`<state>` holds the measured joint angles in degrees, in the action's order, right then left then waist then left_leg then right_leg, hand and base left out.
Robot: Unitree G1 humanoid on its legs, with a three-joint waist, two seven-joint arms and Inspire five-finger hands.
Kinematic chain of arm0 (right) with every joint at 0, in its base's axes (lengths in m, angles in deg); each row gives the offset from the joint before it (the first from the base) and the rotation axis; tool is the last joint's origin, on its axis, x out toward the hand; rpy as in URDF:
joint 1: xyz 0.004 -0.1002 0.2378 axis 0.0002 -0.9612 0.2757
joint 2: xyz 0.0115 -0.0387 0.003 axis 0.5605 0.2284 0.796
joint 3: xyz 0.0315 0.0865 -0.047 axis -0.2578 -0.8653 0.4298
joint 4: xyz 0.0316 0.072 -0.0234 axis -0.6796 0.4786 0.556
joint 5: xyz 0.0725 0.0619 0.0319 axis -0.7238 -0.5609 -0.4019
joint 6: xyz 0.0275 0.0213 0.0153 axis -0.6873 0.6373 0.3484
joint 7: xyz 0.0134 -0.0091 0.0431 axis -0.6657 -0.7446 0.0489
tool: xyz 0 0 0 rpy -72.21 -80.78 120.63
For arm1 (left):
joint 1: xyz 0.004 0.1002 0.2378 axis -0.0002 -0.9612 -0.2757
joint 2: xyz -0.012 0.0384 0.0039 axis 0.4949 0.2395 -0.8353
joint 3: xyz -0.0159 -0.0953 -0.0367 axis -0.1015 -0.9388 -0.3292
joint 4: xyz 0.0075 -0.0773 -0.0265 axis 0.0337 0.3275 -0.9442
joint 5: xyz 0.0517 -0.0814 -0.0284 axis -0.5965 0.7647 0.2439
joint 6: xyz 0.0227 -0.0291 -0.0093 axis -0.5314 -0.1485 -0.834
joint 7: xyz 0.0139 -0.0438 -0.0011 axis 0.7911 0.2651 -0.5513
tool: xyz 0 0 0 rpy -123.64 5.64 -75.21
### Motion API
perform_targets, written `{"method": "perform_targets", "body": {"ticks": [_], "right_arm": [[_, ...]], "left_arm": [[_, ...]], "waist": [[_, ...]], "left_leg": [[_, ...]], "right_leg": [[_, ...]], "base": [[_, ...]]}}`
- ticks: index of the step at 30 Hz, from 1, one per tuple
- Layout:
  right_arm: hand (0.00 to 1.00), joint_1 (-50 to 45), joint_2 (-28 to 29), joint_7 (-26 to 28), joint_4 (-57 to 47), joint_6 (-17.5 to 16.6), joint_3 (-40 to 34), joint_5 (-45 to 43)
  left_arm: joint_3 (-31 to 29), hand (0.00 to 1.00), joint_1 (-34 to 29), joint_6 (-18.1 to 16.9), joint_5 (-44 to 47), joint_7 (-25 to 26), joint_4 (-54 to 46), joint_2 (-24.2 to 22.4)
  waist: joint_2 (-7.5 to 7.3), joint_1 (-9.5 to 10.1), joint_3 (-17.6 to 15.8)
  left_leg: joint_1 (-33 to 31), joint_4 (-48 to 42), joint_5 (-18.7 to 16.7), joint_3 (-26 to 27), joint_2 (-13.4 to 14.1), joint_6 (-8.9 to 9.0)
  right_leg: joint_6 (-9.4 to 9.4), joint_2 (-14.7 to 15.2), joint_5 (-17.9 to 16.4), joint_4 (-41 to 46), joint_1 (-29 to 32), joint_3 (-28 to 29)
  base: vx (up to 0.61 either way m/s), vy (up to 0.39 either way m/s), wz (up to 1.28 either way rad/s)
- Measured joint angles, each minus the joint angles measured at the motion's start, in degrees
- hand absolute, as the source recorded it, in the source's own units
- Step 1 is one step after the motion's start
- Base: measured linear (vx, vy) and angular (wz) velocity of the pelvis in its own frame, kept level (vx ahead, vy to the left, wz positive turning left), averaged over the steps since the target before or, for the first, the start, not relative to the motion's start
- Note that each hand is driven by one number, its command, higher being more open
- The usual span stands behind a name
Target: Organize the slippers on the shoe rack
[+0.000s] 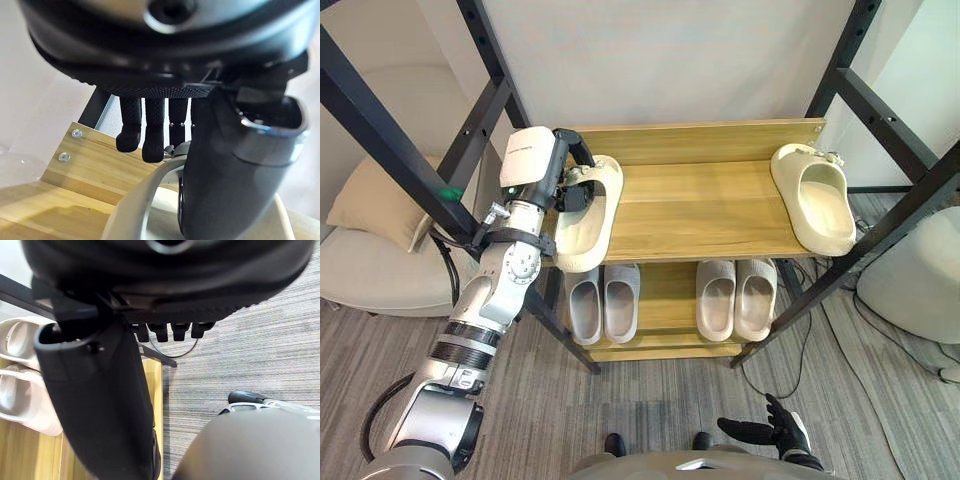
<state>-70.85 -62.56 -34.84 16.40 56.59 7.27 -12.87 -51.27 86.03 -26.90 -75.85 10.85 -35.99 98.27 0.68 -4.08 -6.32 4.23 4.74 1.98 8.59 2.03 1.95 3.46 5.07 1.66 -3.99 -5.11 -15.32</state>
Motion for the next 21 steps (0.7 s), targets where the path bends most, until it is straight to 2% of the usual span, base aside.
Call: {"method": "perform_targets", "body": {"ticks": [8,12,16,21], "right_arm": [[1.0,-0.41,0.06,-0.12,-1.0,0.03,-0.01,-0.01],[1.0,-0.58,-0.2,-0.12,-2.13,0.03,-0.11,-0.01],[1.0,-1.05,-0.44,-0.49,-3.4,0.03,-0.26,-0.04],[1.0,-1.09,-0.55,-0.96,-5.67,-0.01,-0.44,-0.08]], "left_arm": [[0.11,0.0,0.0,-0.01,1.19,0.09,-1.09,-0.97],[2.04,0.0,0.6,0.0,2.95,0.74,-1.31,-1.66],[4.08,0.0,2.32,0.35,4.0,1.13,-1.3,-4.3],[6.44,0.0,6.34,1.2,4.77,1.2,-1.07,-7.55]], "waist": [[0.56,-0.22,-0.32],[1.39,-0.71,-0.69],[2.23,-1.06,-1.15],[3.35,-3.1,-1.77]], "left_leg": [[-0.02,0.1,0.01,0.1,-0.17,-0.01],[-0.04,0.1,0.02,0.06,-0.38,-0.03],[-0.19,0.09,-0.05,0.08,-0.45,-0.1],[-1.2,0.09,-0.1,1.39,-0.42,-0.18]], "right_leg": [[0.1,0.05,0.17,-0.5,-0.07,0.04],[0.18,0.29,0.23,-0.5,-0.08,-0.01],[0.29,0.51,0.29,-0.52,0.08,0.18],[0.59,0.67,0.56,-0.25,1.93,1.58]], "base": [[0.0,0.0,0.0],[0.0,0.0,0.0],[-0.02,0.004,0.0],[-0.02,0.006,-0.14]]}}
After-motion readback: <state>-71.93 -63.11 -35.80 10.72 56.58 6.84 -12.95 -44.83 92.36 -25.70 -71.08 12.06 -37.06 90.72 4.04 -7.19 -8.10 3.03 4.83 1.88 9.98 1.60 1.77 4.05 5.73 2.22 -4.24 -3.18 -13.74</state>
